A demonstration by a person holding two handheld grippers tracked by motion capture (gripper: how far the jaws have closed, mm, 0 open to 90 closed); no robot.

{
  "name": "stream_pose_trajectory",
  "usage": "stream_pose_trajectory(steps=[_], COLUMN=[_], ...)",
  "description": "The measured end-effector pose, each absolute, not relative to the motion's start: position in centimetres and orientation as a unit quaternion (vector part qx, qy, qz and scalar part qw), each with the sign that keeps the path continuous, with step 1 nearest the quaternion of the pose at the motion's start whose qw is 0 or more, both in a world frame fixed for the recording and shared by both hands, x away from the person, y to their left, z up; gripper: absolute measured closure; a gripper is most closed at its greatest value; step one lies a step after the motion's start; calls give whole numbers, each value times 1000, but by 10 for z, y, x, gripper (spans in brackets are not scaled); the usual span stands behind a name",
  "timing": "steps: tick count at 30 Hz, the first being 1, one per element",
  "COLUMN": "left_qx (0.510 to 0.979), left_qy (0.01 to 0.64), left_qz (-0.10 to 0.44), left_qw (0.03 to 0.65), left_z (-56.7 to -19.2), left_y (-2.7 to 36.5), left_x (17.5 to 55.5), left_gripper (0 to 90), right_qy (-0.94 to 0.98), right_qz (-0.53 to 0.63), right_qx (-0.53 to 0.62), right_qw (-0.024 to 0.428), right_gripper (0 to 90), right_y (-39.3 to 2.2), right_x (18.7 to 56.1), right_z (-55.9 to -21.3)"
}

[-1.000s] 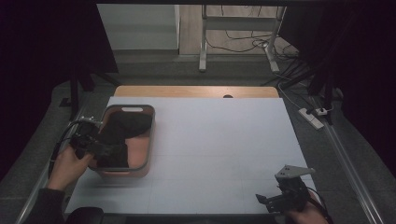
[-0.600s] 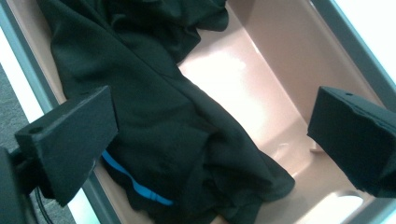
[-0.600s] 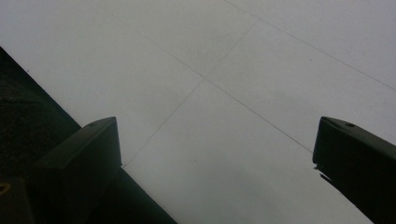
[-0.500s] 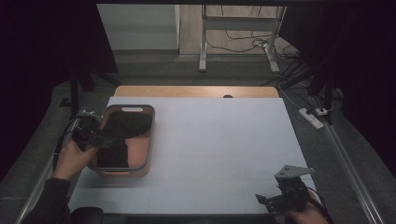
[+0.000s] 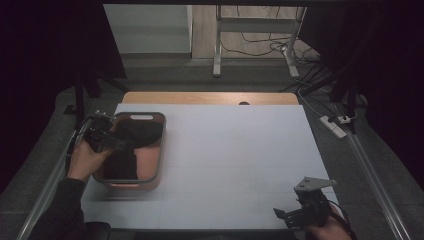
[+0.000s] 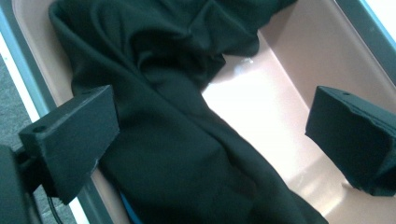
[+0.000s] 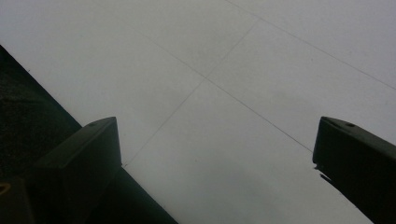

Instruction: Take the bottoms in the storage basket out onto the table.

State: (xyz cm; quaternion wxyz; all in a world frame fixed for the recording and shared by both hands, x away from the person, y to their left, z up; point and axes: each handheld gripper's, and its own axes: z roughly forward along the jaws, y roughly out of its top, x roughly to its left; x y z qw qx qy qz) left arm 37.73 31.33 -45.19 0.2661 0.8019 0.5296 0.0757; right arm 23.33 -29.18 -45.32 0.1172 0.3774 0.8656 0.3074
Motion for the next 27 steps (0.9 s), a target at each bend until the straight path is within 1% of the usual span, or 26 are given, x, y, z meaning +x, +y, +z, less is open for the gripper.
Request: stream_pose_trajectory(steps=[12, 17, 25, 26, 27], left_qx=[800, 800, 807, 809, 820], left_qy=[536, 540, 545, 546, 538], left_qz=[84, 84, 69, 65, 65], left_qw=[256, 247, 215, 208, 185], left_z=[-450, -455, -473, -476, -478], left_y=[311, 310, 306, 305, 300], left_x=[412, 427, 444, 446, 447], left_gripper=[29, 30, 49, 55, 82], right_qy=[867, 869, 870, 870, 870], right_qz=[307, 304, 305, 305, 305], right_qx=[375, 373, 370, 370, 369], right_qw=[116, 116, 115, 114, 115], right_gripper=[13, 13, 13, 13, 13], right_y=[-291, -291, -291, -291, -291], right_x=[233, 233, 233, 233, 233], right_z=[-453, -453, -454, -454, -454])
